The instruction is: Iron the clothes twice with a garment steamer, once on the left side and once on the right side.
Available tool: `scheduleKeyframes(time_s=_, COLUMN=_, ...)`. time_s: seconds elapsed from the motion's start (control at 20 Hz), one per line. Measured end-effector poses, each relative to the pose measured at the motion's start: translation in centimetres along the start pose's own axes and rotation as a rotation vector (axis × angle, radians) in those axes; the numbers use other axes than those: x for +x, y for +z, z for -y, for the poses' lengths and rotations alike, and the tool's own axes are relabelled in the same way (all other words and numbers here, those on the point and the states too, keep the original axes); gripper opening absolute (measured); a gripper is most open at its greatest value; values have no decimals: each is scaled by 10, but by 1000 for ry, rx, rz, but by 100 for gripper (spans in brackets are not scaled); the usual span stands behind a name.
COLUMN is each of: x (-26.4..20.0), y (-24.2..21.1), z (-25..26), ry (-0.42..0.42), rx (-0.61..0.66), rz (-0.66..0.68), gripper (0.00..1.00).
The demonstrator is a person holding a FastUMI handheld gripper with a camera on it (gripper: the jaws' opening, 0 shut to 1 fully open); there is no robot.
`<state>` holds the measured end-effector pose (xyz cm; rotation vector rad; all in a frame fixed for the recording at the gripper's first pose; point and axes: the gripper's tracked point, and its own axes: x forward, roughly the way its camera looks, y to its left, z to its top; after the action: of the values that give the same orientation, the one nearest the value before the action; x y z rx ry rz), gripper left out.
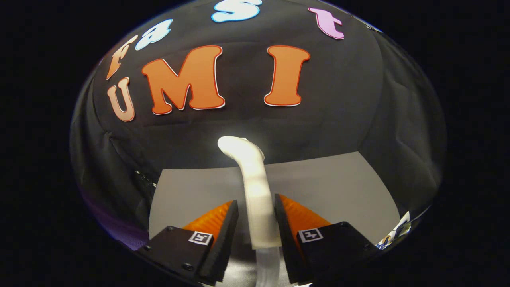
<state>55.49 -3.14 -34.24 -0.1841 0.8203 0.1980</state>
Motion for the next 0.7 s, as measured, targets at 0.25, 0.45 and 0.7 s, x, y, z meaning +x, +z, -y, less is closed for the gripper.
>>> scheduleKeyframes(time_s=0.25, x=-5, y=-1, z=-4, ry=9, rx=14, rz=-25, gripper=47)
scheduleKeyframes(time_s=0.45, x=-16, y=3, z=-7, ry=-18, rx=22, rz=22, gripper=36)
scheduleKeyframes(time_s=0.7, x=-59, y=21, z=-6, ry=-48, rx=105, rz=159, gripper=36)
